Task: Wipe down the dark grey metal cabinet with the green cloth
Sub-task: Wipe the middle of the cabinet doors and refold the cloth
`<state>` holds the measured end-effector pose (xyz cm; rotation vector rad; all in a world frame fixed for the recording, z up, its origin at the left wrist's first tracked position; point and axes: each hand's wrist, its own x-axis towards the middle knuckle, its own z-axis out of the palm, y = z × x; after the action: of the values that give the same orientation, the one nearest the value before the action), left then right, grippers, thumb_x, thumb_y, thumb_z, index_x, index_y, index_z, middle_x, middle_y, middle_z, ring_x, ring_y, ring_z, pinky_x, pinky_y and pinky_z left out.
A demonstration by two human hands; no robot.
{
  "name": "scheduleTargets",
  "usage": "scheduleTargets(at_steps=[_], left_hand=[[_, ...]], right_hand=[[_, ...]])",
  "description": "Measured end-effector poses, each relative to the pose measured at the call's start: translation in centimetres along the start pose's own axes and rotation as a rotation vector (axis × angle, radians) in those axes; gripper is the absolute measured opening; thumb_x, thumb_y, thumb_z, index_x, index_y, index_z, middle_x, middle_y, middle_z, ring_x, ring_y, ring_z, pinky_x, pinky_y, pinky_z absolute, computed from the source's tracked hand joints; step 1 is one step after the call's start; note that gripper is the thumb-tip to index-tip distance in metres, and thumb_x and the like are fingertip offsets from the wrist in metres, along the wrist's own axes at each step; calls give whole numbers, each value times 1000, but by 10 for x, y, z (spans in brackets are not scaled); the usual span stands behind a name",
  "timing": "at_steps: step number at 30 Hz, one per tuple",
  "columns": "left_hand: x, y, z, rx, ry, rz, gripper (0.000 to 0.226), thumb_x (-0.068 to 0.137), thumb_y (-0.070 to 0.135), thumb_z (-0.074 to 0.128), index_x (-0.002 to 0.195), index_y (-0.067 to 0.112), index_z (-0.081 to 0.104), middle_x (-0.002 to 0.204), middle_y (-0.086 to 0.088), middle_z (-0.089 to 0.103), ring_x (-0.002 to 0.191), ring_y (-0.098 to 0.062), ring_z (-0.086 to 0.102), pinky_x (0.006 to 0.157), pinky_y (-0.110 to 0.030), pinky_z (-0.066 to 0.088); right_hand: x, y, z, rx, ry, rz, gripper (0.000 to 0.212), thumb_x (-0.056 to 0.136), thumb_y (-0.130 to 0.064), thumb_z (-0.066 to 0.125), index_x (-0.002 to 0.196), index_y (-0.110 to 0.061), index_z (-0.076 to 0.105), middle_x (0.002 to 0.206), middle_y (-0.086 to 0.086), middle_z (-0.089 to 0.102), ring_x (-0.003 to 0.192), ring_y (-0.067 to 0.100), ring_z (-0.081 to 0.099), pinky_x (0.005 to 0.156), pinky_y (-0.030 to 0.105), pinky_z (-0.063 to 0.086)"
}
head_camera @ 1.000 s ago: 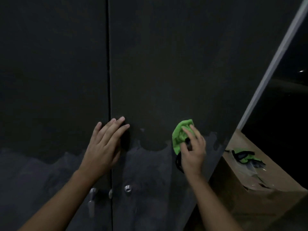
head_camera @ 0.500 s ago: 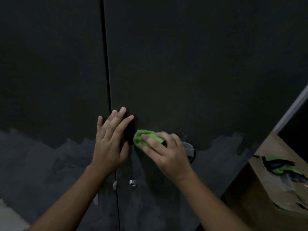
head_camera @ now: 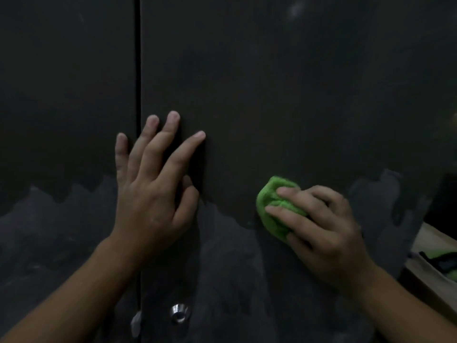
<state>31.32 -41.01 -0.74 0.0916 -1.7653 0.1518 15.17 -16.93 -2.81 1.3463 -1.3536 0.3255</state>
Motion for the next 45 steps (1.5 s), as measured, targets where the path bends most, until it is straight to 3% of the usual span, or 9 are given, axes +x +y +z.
scheduleTargets(at_steps=[4, 8, 11, 14, 17, 22, 27, 35, 45], left_hand=[[-3, 3, 0, 4, -28, -5, 66, 84, 29, 49, 149, 23, 42, 161, -10, 26, 150, -29, 16, 120, -58, 6], [-13, 2, -10, 49, -151, 16, 66, 89, 38, 36, 155, 31, 28, 164, -5, 16, 151, -27, 10, 121, -55, 3], [-26, 11, -14, 176, -250, 44, 68, 89, 42, 24, 157, 32, 19, 164, -8, 15, 150, -32, 11, 118, -63, 11], [-28, 33, -16, 256, -320, 1, 65, 94, 41, 26, 158, 31, 16, 163, -12, 15, 148, -36, 13, 115, -66, 17], [-18, 58, -16, 250, -357, -95, 67, 97, 36, 41, 158, 30, 12, 161, -16, 8, 145, -39, 12, 117, -66, 9], [29, 103, -2, 243, -467, 58, 77, 99, 44, 43, 155, 40, -9, 161, -8, -17, 149, -31, -11, 113, -68, -8], [54, 115, 14, 269, -752, -56, 85, 97, 58, 40, 132, 61, -38, 145, 1, -54, 139, -25, -42, 109, -67, -21], [45, 121, 21, 265, -780, -132, 89, 98, 53, 41, 127, 62, -42, 126, 7, -65, 130, -20, -51, 105, -65, -29], [45, 127, 15, 253, -824, -173, 90, 98, 51, 43, 129, 61, -41, 135, 5, -61, 134, -23, -49, 106, -67, -26]], right_hand=[[8, 24, -16, -104, -72, -258, 26, 96, -16, 62, 114, -25, 77, 134, 0, 65, 97, 36, 66, 80, 46, 51], [23, 48, -20, -93, 188, 147, 44, 83, -1, 55, 119, -20, 73, 134, 4, 63, 108, 40, 57, 99, 43, 42], [12, 30, -2, -75, 252, 224, 47, 79, -1, 54, 119, -18, 73, 133, 5, 63, 110, 38, 55, 103, 42, 41], [-5, 16, 6, 17, 224, 257, 48, 78, -2, 54, 117, -21, 74, 133, 1, 63, 109, 37, 56, 102, 44, 40], [-25, 9, 5, 21, 152, 239, 37, 85, -11, 61, 116, -25, 75, 133, -4, 64, 105, 35, 57, 91, 48, 46], [-45, 40, -24, -112, -27, 34, 35, 90, -26, 57, 121, -34, 72, 140, -9, 60, 106, 31, 58, 84, 45, 48], [-58, 82, -44, -158, 117, 334, 42, 86, -24, 50, 122, -34, 71, 139, -6, 61, 100, 33, 57, 83, 45, 50], [-43, 97, -46, -20, 361, 845, 60, 80, 5, 51, 126, -28, 69, 142, -6, 58, 112, 32, 51, 90, 29, 35], [-120, 63, -26, -58, -56, 104, 35, 93, -28, 56, 125, -31, 69, 141, -6, 59, 106, 29, 54, 83, 49, 52]])
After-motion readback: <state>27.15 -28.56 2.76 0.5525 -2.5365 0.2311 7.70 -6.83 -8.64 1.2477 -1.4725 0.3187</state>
